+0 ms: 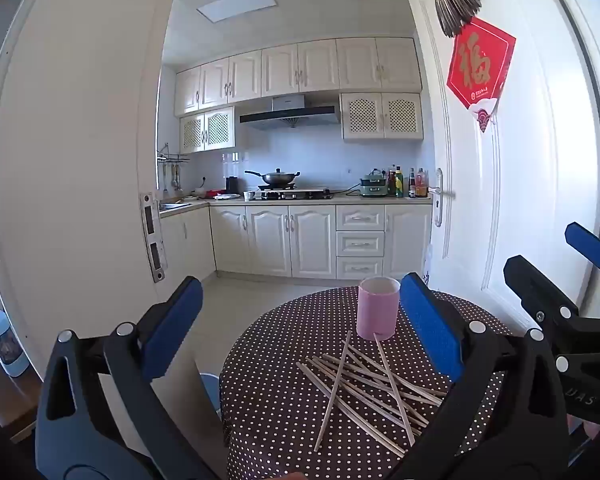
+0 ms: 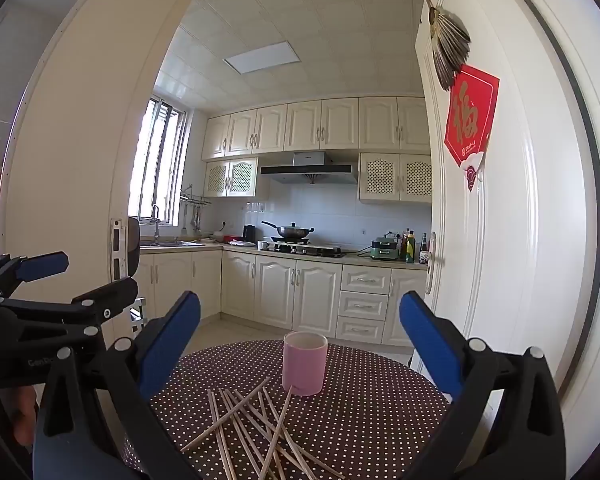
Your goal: Organize utensils
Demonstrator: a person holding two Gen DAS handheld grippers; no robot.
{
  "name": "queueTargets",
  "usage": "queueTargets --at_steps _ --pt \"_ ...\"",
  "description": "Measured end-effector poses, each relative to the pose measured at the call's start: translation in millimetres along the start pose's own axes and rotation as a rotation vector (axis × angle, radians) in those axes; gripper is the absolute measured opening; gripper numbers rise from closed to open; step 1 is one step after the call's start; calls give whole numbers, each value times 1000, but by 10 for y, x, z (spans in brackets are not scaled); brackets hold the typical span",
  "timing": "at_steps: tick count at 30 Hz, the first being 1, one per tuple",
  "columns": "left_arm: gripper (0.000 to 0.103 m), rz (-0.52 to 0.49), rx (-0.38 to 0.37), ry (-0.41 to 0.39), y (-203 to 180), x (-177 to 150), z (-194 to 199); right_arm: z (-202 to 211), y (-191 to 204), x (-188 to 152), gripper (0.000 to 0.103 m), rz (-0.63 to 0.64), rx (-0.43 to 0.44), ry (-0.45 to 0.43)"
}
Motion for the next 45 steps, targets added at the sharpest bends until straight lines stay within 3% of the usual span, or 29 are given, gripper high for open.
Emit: queueTargets --at_steps 45 --pt "97 7 2 -2 14 44 26 43 11 -7 96 7 9 -1"
Point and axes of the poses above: each gripper's, at about its wrist camera, not at the fingertips, and z roughly against the way its jaws point, y to its left, x to its top, the point moved 7 cm from there along -z, roughly the way its jaws point, and after that the axes turned 8 degrees about -z, right-handed, at the moved point
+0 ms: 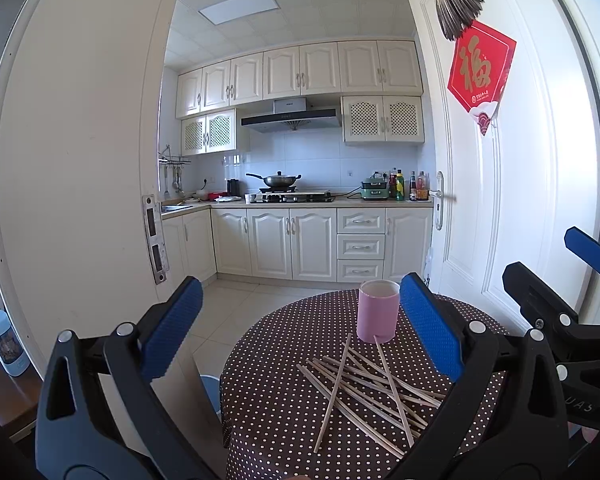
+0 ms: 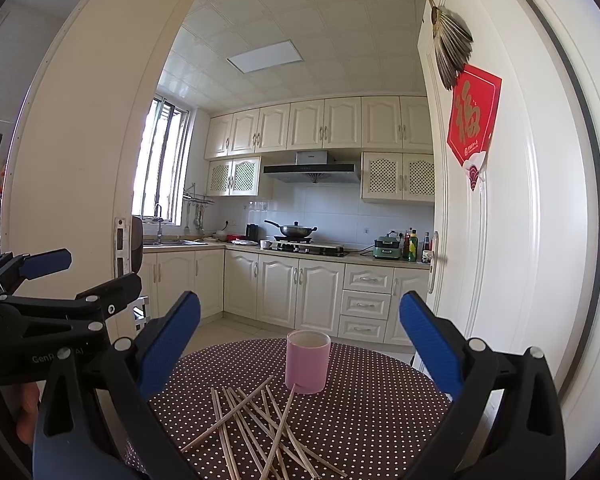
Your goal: Organize utensils
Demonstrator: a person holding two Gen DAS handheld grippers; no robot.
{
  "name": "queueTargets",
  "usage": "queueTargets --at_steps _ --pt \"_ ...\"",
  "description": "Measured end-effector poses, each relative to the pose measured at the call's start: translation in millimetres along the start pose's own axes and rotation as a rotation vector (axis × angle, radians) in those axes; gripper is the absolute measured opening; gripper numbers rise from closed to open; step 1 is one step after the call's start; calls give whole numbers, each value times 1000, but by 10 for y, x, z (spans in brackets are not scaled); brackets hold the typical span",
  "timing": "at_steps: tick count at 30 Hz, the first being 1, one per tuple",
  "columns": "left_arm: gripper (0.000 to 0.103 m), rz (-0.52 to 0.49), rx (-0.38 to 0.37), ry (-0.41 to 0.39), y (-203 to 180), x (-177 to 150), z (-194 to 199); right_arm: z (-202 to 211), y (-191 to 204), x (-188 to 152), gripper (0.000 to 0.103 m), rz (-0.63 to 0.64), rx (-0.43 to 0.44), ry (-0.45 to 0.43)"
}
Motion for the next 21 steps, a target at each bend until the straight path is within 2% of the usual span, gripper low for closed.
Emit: queueTargets --at_steps 21 --pt "97 -1 -3 -1 -1 -5 8 -6 -23 -25 96 -12 -3 5"
Point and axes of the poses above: each gripper's, at about its wrist camera, not at the fingertips, and z roughly against the way its jaws point, y to its left, x to its top, the point moved 7 cm from there along -z, roughly the way its jaws point, and after that the axes turned 8 degrees about -z, right-handed, at the moved point
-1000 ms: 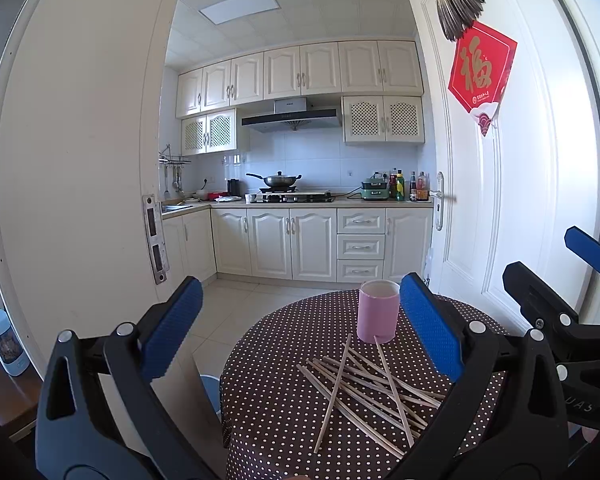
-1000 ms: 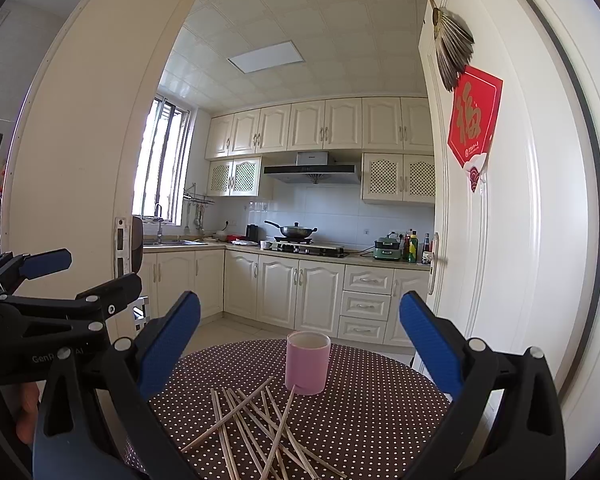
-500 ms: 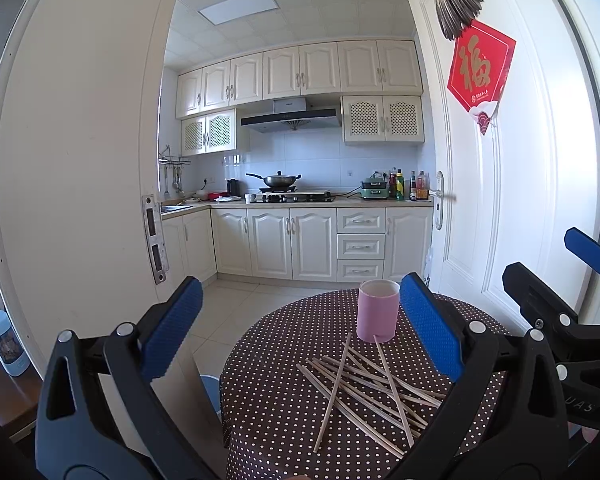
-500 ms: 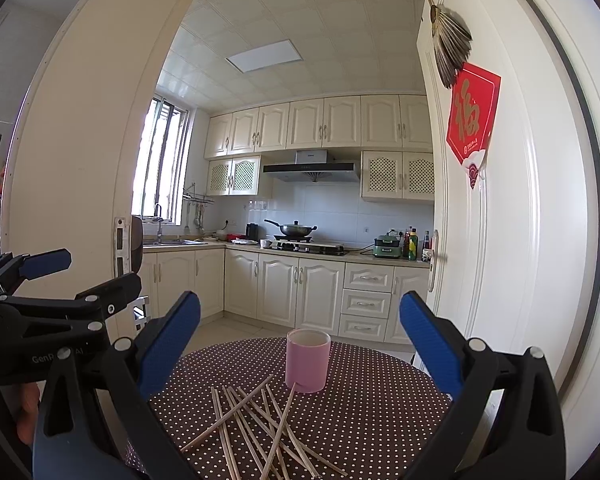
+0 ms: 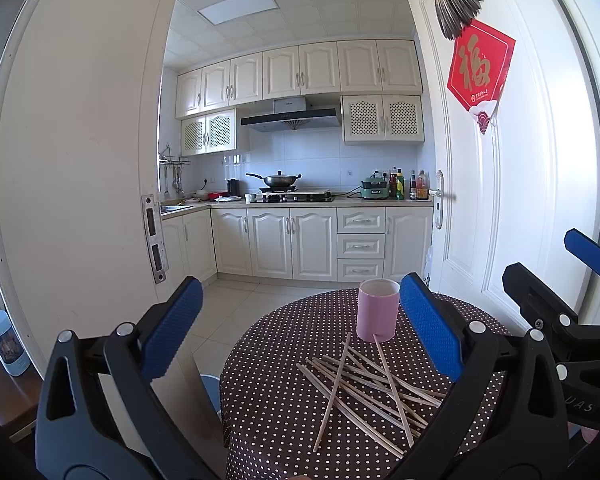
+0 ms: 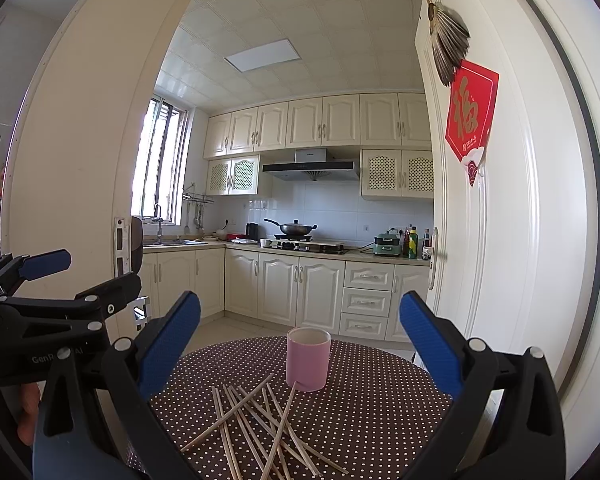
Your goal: Organize utensils
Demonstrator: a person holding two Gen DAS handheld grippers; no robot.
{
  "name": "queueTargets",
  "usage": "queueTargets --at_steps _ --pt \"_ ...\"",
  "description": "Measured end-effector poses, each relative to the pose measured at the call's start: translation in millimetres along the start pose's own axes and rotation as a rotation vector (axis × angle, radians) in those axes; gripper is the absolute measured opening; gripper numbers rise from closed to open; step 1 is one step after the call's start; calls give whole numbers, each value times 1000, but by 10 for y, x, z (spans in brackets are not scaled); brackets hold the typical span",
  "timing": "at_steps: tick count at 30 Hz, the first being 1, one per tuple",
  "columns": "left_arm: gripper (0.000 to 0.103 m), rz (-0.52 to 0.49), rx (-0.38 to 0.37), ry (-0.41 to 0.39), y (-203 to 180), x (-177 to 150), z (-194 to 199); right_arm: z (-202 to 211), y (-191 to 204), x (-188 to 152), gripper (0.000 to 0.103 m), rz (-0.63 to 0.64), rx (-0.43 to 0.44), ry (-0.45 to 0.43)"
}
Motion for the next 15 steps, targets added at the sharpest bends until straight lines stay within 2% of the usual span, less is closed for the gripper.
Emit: queueTargets --at_steps 15 --pt "97 -4 0 6 -25 -53 -24 -35 -13 -39 96 -10 -2 13"
Point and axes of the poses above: each gripper's, at about its wrist camera, not at the fingertips, and z roughly against the way its jaws point, y to its left, x to its top, the point moved 7 cm from there along -z, roughly the way its jaws point, and after that the axes turned 8 degrees about -z, right-handed, at the moved point
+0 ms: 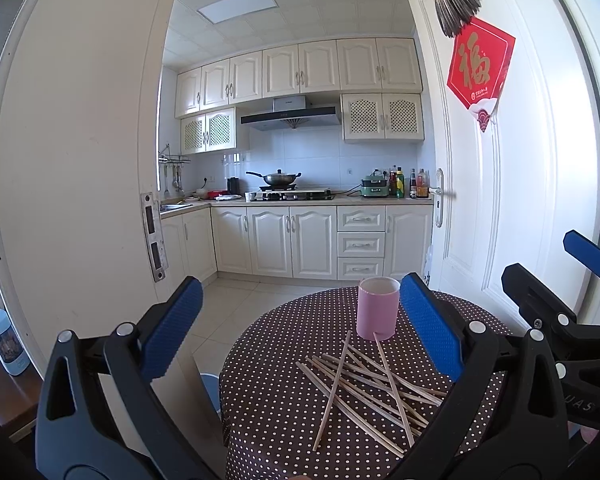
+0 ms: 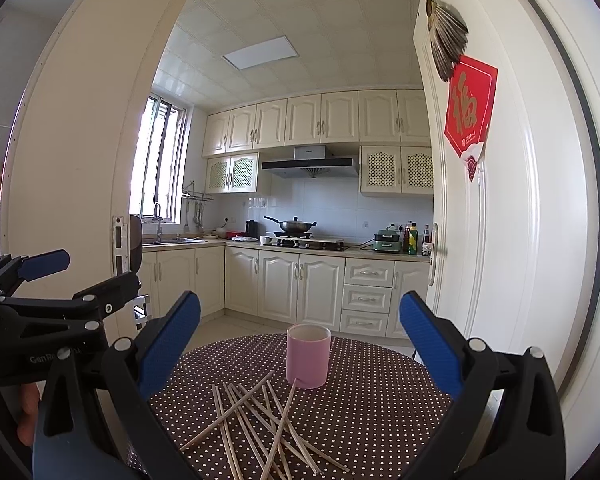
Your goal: Organize utensils
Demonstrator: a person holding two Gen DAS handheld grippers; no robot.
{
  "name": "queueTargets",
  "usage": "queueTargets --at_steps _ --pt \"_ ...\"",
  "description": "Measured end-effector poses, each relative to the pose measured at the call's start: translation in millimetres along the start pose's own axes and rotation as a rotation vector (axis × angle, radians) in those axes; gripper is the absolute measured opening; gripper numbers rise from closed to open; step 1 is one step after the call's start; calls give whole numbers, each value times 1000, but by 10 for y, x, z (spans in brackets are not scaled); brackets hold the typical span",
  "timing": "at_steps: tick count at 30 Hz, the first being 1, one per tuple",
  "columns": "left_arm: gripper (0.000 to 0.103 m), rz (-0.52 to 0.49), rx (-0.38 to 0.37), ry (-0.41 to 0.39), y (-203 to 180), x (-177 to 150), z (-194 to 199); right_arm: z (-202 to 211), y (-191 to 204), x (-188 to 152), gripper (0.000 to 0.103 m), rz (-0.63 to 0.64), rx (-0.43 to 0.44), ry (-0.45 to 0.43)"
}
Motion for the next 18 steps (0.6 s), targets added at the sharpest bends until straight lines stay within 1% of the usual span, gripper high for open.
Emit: queueTargets --at_steps 12,18 --pt "97 -5 -1 18 -11 -62 -120 -100 -28 -78 96 -19 4 19" --pt "97 -7 -9 62 -29 -159 -299 -227 -64 -175 96 -31 1 57"
Point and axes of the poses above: each gripper's, at about its wrist camera, not at the fingertips, and z roughly against the way its jaws point, y to its left, x to its top, the point moved 7 cm from there along -z, roughly the way its jaws point, and after that the axes turned 8 degrees about -z, right-handed, at the moved point
